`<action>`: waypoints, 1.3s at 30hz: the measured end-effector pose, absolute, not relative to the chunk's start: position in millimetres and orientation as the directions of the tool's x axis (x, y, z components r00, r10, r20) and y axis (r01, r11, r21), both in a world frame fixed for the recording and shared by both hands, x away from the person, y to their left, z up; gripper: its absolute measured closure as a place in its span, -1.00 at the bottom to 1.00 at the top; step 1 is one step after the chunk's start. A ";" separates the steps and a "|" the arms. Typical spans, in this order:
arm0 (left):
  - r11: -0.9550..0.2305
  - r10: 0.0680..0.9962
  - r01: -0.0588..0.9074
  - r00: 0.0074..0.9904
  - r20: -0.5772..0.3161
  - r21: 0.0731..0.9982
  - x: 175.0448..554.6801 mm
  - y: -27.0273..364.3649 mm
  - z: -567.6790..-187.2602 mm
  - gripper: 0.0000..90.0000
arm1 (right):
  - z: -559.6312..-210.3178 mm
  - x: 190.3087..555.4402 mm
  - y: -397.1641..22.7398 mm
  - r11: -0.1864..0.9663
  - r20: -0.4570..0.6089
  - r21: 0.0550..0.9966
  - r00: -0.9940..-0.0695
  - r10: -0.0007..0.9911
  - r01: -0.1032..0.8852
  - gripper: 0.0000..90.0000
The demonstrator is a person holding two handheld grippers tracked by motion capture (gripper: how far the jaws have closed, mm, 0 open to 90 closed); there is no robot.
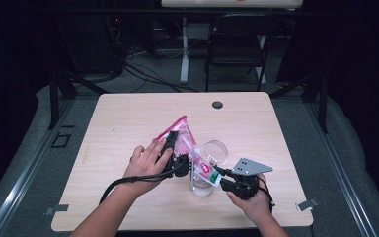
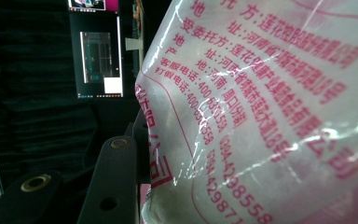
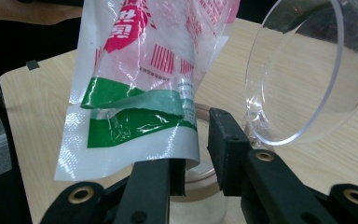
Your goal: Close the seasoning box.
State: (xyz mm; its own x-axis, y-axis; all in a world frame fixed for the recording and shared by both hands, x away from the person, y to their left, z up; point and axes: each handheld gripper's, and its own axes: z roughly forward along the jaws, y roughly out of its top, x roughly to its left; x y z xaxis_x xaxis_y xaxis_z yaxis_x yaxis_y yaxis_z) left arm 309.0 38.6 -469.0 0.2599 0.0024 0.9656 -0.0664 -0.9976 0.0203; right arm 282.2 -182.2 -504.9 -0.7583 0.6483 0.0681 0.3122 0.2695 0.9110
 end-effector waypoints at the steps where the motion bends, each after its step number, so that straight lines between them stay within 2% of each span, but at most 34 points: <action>1: -0.998 0.003 -0.065 0.263 0.965 0.021 309.2 38.8 -469.3 0.37 | -504.5 282.0 -182.4 0.270 0.065 0.912 -0.758 0.649 0.309 0.68; 8: -0.998 -0.006 -0.055 0.269 0.963 0.009 310.3 38.8 -470.6 0.38 | -502.1 280.0 -181.8 0.261 0.049 0.924 -0.762 0.646 0.281 0.59; 15: -0.998 -0.010 -0.061 0.273 0.962 0.007 309.5 36.4 -473.0 0.38 | -500.0 277.0 -178.6 0.269 0.031 0.928 -0.775 0.632 0.256 0.66; 25: -0.998 -0.024 -0.067 0.277 0.961 -0.006 309.0 34.7 -474.2 0.39 | -497.5 276.3 -179.6 0.256 0.020 0.937 -0.771 0.637 0.236 0.64; 39: -0.997 -0.023 -0.071 0.262 0.965 -0.005 308.0 33.8 -475.0 0.39 | -495.6 277.9 -181.3 0.218 0.059 0.941 -0.759 0.648 0.260 0.99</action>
State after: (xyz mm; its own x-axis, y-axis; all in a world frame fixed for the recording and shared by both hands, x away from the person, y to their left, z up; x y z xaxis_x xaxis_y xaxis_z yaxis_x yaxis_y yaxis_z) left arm 308.0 33.8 -475.0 0.2621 -0.0234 0.9648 -0.0706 -0.9975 -0.0050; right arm 277.9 -181.3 -495.6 -0.7591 0.6483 0.0591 0.2597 0.2182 0.9407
